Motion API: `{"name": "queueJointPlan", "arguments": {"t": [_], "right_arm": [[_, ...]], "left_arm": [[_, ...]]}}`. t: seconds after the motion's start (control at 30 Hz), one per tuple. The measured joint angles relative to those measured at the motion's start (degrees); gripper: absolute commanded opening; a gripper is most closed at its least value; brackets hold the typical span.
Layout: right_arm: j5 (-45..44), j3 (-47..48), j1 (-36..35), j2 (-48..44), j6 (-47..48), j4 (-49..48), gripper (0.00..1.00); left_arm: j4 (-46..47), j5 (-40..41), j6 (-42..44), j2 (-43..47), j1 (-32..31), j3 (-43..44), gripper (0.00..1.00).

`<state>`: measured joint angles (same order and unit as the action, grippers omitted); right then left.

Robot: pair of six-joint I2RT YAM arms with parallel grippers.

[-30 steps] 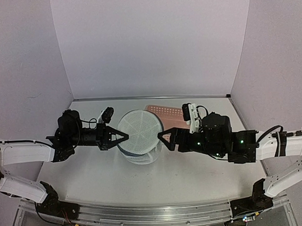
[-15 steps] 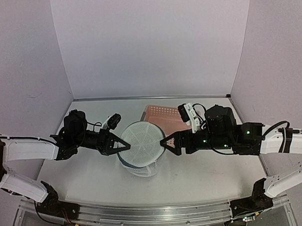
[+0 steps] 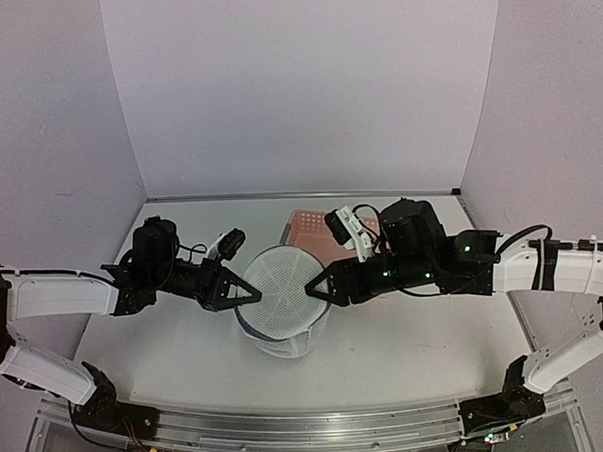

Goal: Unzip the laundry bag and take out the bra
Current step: Pass from the left arm to the right, then pass from the right arm to the left

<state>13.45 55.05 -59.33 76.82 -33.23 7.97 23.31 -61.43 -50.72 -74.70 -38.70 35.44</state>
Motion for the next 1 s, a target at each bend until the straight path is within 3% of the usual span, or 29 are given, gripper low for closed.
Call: {"name": "queueJointPlan", "arguments": {"t": [0.07, 0.1, 0.33, 0.6, 1.0], "right_arm": [[0.48, 0.02, 0.09, 0.02, -0.22, 0.35, 0.04], [0.72, 0.04, 0.15, 0.02, -0.31, 0.42, 0.0], [0.55, 0.04, 0.26, 0.02, -0.92, 0.83, 0.0], [-5.6, -3.26, 0.17, -1.49, -5.31, -1.27, 0.0], [-20.55, -4.22, 0.15, -1.55, -17.53, -8.52, 0.0]], "left_arm": [[-0.98, 0.07, 0.44, 0.0, 0.0, 0.22, 0.0], [-1.16, 0.13, 0.81, 0.0, 0.0, 0.26, 0.02], [-4.74, 2.29, 2.95, 0.22, 0.02, 2.19, 0.48], [-10.86, 10.51, 5.62, 2.47, 0.0, 4.24, 0.76], [-20.55, 24.94, 4.35, 9.16, 0.0, 4.61, 0.82]]}}
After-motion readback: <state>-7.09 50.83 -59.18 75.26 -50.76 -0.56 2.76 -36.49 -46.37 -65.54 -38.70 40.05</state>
